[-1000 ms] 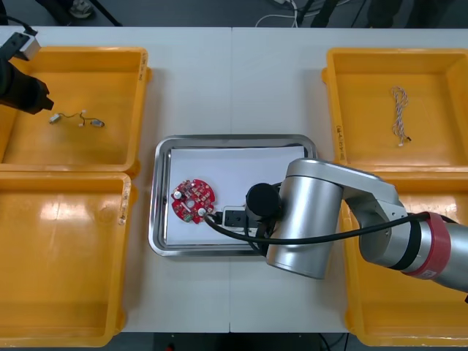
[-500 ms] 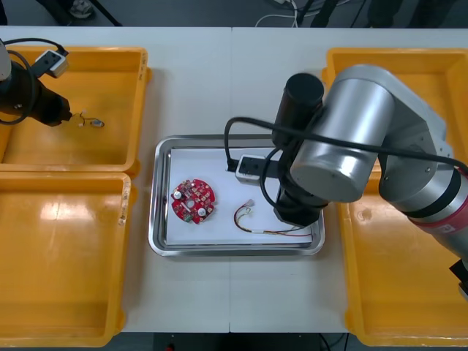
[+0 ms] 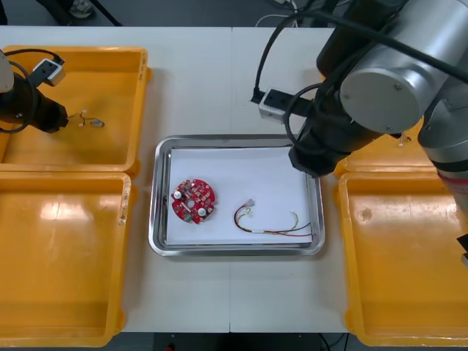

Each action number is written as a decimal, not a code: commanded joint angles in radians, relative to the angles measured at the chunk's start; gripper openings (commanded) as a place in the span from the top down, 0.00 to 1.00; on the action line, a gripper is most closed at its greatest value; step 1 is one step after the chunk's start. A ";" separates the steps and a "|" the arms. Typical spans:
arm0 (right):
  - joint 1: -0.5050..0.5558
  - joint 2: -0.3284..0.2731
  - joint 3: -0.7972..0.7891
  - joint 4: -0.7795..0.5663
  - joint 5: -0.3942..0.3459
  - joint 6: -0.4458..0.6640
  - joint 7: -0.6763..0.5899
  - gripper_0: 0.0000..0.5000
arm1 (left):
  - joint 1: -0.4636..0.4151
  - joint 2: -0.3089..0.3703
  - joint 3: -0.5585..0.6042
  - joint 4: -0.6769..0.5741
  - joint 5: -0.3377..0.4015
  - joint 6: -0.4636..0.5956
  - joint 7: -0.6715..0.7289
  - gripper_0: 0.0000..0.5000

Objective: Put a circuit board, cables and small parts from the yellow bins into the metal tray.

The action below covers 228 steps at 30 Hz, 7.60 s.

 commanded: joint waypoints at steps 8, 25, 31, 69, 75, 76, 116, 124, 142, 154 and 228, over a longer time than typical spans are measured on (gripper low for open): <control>-0.106 -0.104 -0.221 0.200 -0.002 0.004 -0.033 0.00 | -0.050 -0.008 -0.059 0.040 -0.001 -0.087 -0.121 0.00; -0.170 -0.104 -0.379 0.398 0.181 0.004 -0.032 0.00 | -0.046 -0.008 -0.065 0.061 0.023 -0.100 -0.133 1.00; -0.230 -0.101 -0.443 0.539 0.228 0.004 -0.029 0.00 | -0.046 -0.007 -0.008 0.038 0.019 -0.021 -0.142 1.00; -0.350 -0.044 -0.687 0.990 0.498 -0.205 -0.042 0.00 | 0.091 -0.001 0.220 -0.691 -0.095 0.769 0.249 1.00; -0.382 -0.045 -0.705 1.104 0.494 -0.305 -0.047 0.00 | 0.103 -0.035 0.219 -0.803 -0.087 0.822 0.342 1.00; -0.387 -0.045 -0.709 1.118 0.494 -0.316 -0.047 0.00 | 0.106 -0.041 0.215 -0.813 -0.087 0.822 0.352 1.00; -0.449 -0.018 -0.687 1.610 0.428 -0.866 -0.072 0.00 | 0.085 -0.220 -0.271 -1.017 -0.125 0.814 1.000 1.00; -0.449 -0.009 -0.687 1.673 0.429 -0.909 -0.073 0.00 | 0.071 -0.240 -0.352 -0.938 -0.138 0.709 1.020 1.00; -0.448 -0.002 -0.682 1.730 0.439 -0.908 -0.058 0.00 | 0.051 -0.263 -0.459 -0.812 -0.139 0.524 1.074 1.00; -0.430 -0.002 -0.679 1.728 0.439 -0.920 -0.047 0.81 | 0.054 -0.262 -0.490 -0.780 -0.136 0.489 1.099 1.00; -0.213 0.059 -0.604 0.473 0.334 0.004 -0.058 1.00 | -0.044 -0.008 0.028 -0.638 -0.029 0.760 0.530 0.00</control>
